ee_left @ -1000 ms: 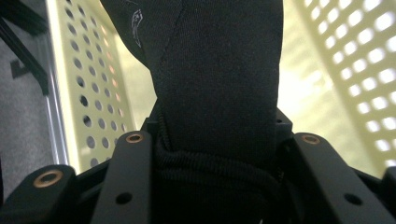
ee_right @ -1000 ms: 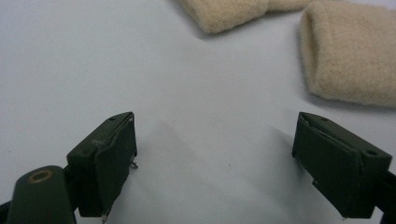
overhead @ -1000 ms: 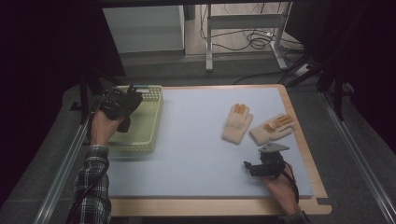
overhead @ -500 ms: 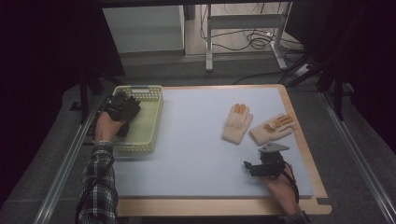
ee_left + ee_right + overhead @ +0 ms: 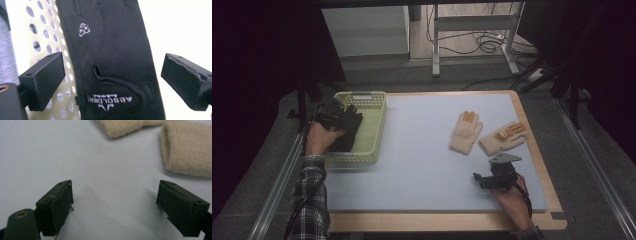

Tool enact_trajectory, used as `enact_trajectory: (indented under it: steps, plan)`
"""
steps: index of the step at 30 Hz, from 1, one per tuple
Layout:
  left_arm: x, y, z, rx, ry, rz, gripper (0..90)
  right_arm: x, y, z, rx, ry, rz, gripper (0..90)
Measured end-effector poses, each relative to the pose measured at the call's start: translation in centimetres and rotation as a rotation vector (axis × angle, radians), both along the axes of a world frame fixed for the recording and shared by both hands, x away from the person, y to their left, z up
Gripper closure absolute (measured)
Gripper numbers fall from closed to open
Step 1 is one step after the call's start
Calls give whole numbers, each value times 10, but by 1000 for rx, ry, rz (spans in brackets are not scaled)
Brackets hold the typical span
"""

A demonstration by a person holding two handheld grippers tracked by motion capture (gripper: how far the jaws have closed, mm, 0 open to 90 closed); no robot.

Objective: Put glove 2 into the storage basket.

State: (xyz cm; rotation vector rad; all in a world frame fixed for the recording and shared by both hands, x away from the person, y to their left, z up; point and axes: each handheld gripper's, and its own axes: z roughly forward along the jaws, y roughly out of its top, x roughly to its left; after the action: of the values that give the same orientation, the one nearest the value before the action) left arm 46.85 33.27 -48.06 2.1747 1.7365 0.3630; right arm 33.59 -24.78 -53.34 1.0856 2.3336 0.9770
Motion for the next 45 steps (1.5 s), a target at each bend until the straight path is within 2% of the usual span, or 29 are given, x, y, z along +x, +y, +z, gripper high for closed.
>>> enact_trajectory:
  steps: [3, 7, 9, 14, 21, 22, 23, 26, 36, 40, 44, 45]
  plan:
    - [-8, 3, 6, -37, -37, -10, 38, 0, 0, 0, 0, 0, 0, 135]
    - [-18, 3, 11, -111, -98, -40, 22, 0, 0, 0, 0, 0, 0, 135]
    - [-24, 0, 13, -129, -116, -58, 18, 0, 0, 0, 0, 0, 0, 135]
    - [-34, -8, 15, -108, -145, -97, 9, 0, 0, 0, 0, 0, 0, 135]
    - [-55, -29, 26, -120, -239, -168, 6, 0, 0, 0, -1, 0, 0, 135]
    - [-55, -29, 26, -120, -239, -168, 5, 0, 0, 0, 0, 1, -1, 135]
    - [-61, -35, 29, -132, -259, -192, 4, 0, 0, 0, -3, 1, 0, 135]
    - [-71, -46, 35, -144, -293, -222, 4, 0, 0, 0, -3, 2, -1, 135]
    - [-106, -94, 50, -148, -395, -353, 2, 0, 0, 0, -4, 0, 1, 135]
    - [-122, -117, 49, -168, -422, -424, 3, 0, 0, 0, -3, 2, 0, 135]
    - [-135, -139, 40, -134, -433, -481, 4, 0, 0, 0, -2, 3, -2, 135]
    - [-135, -139, 40, -134, -433, -481, 4, 0, 0, 0, -3, 2, -1, 135]
